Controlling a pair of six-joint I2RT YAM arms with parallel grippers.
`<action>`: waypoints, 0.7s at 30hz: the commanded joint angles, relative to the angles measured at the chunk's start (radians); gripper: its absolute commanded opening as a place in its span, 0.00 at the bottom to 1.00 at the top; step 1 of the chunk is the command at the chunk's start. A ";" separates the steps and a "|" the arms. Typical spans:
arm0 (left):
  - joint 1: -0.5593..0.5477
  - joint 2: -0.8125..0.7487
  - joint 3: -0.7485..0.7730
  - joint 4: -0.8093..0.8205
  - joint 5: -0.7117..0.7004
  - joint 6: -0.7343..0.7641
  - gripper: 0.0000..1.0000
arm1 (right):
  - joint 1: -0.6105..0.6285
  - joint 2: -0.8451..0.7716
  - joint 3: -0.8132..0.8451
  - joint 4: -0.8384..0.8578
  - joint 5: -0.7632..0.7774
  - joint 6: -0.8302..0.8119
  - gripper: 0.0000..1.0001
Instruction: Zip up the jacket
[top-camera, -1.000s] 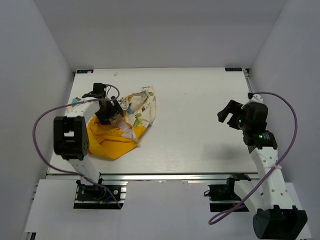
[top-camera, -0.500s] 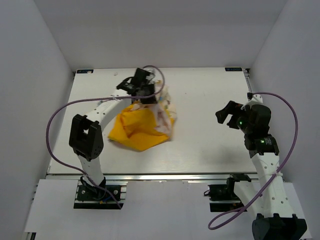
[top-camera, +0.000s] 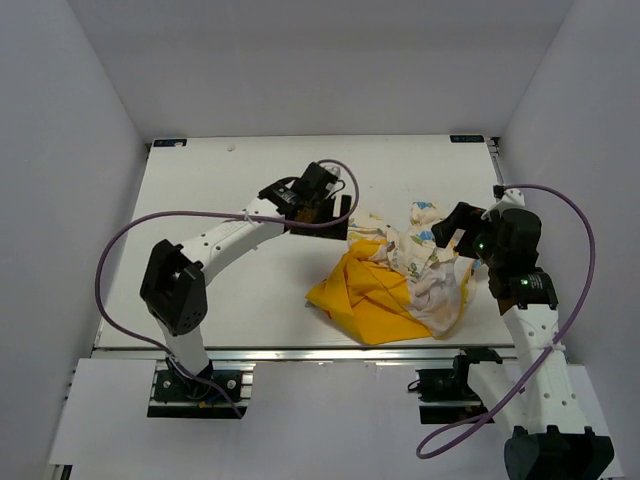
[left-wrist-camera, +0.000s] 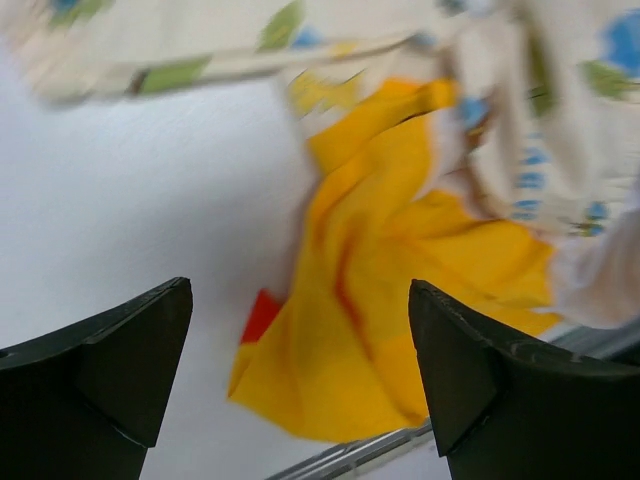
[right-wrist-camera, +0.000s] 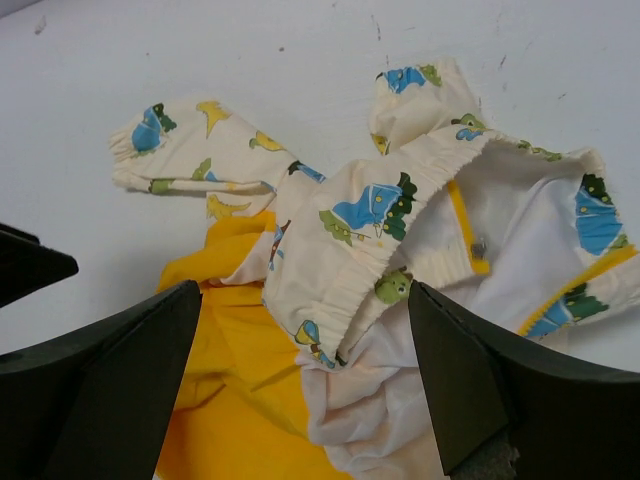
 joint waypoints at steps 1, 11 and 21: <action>0.006 -0.145 -0.112 -0.078 -0.113 -0.065 0.98 | -0.002 0.038 0.048 0.007 -0.057 -0.045 0.89; -0.012 -0.248 -0.568 0.124 0.169 -0.180 0.98 | 0.147 0.216 0.078 0.004 -0.047 -0.120 0.89; -0.066 -0.109 -0.473 0.245 0.246 -0.184 0.98 | 0.414 0.501 0.147 -0.093 0.404 0.003 0.89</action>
